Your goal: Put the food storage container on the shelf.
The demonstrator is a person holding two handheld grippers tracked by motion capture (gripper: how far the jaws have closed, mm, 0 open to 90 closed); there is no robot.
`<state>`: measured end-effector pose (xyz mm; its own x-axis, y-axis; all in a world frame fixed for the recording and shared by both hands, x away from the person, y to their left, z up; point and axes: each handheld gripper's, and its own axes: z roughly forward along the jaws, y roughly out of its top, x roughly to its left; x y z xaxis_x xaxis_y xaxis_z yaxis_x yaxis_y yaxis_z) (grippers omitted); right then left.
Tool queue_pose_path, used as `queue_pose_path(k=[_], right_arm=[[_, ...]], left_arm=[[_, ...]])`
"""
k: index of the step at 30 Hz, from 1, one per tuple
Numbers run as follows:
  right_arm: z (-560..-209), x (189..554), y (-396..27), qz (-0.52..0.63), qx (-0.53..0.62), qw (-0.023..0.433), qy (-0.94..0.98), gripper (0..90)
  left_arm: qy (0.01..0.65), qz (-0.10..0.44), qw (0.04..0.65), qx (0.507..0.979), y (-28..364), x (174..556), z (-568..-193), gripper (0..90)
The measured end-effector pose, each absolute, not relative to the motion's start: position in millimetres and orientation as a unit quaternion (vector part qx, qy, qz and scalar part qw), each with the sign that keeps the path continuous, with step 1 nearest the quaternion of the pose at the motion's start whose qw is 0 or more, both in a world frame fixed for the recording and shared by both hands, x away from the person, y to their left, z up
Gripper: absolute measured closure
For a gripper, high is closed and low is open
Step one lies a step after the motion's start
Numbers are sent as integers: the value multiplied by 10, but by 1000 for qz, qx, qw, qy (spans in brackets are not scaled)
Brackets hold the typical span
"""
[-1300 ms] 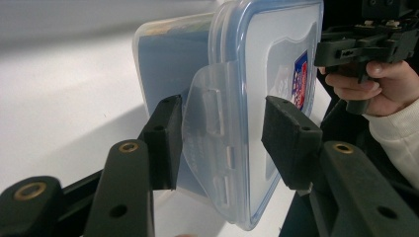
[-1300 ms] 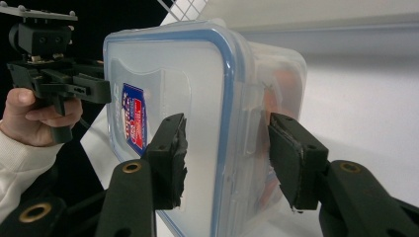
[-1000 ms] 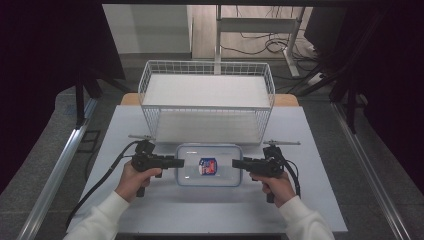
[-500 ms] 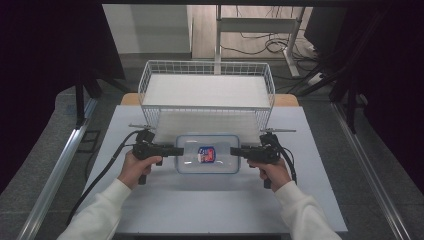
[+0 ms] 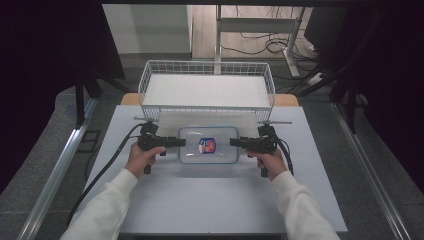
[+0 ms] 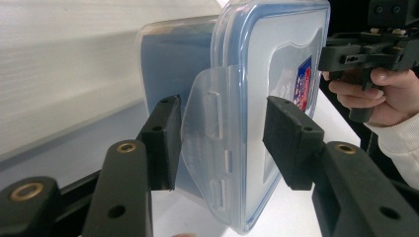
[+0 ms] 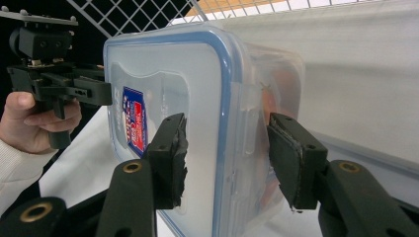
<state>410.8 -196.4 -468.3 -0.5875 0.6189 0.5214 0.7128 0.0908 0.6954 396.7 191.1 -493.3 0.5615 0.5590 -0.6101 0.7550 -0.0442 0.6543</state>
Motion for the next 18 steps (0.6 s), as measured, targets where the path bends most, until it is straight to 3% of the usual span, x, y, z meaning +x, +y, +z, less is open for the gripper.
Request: queue_pose_path(k=[6, 18], right_arm=[[-4792, 4181, -1956, -497, -460, 54, -734, 496], [-4869, 4234, -1920, -499, -495, 42, -710, 467]], left_arm=[[459, -92, 509, 723, 1909, 4016, -5000, 502], [491, -92, 520, 692, 1888, 4095, -5074, 485]])
